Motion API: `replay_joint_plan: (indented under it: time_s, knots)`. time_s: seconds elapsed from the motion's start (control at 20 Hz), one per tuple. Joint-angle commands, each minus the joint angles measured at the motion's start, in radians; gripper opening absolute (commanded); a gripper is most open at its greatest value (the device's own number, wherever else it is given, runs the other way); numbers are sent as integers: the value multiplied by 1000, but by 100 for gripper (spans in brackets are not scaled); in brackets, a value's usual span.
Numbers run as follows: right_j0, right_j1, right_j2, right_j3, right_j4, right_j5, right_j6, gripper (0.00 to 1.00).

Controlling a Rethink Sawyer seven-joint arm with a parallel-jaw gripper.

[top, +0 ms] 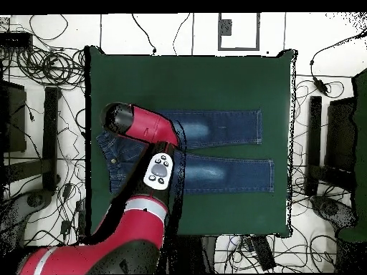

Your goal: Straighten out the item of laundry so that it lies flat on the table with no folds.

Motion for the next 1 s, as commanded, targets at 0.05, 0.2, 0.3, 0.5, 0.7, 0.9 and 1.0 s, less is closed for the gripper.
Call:
replay_joint_plan:
  time_s: [0.05,0.2,0.3,0.5,0.7,0.9,1.0]
  knots:
    - [18,67,130,-65,87,-5,247,100]
    - [28,107,116,-117,97,18,264,100]
    - [29,143,111,-164,102,29,268,100]
    - [30,248,94,-312,112,66,292,100]
    - [34,312,68,-412,118,102,321,100]
    - [32,420,20,-584,127,168,369,100]
    - [31,445,5,-623,130,187,374,100]
